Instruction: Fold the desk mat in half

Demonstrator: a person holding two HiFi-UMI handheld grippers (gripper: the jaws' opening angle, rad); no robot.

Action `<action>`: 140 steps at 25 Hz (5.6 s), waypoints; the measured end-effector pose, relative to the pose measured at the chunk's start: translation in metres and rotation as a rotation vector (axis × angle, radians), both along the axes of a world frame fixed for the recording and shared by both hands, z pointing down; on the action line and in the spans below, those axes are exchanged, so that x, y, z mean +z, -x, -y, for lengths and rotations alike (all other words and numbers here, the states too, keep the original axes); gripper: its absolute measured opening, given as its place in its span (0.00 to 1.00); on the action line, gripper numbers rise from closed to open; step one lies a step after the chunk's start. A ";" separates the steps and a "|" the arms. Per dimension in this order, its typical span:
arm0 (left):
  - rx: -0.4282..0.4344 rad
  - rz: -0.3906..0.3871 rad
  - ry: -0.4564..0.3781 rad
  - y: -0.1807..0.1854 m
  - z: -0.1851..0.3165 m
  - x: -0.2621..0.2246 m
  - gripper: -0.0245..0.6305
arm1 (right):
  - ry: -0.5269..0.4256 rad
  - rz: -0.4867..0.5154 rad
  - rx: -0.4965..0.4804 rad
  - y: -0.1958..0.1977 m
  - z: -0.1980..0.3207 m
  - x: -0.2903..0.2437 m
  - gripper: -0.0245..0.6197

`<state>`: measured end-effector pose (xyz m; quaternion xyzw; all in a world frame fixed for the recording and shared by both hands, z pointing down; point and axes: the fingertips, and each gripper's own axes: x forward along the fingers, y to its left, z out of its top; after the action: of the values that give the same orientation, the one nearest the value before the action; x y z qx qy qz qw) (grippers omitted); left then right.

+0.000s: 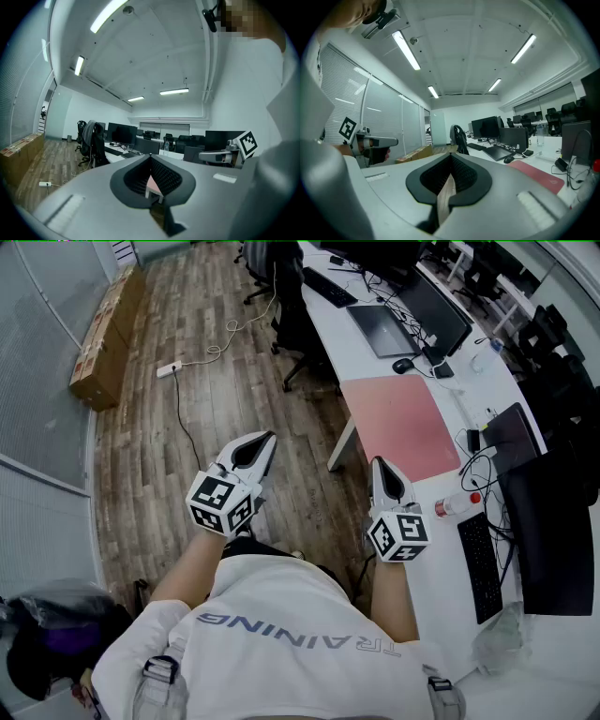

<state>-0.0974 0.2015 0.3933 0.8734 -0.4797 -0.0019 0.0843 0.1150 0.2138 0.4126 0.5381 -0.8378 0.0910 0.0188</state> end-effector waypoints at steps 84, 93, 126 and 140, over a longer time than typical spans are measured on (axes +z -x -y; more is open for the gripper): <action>0.345 0.016 0.059 -0.010 0.422 0.000 0.04 | 0.119 -0.042 0.360 -0.009 0.374 0.012 0.06; 0.519 0.048 0.106 -0.113 0.467 0.018 0.04 | 0.171 0.001 0.531 -0.094 0.377 0.032 0.06; 0.948 0.111 0.267 -0.138 0.517 0.084 0.04 | 0.838 -0.193 0.598 0.011 0.393 0.255 0.29; 0.894 0.161 0.346 -0.105 0.527 0.118 0.04 | 0.996 -0.645 0.464 0.018 0.414 0.331 0.28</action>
<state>0.0073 -0.3254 0.5116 0.9645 -0.0555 0.1817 0.1834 0.0965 -0.2005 0.7436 0.6328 -0.5087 0.3051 0.4978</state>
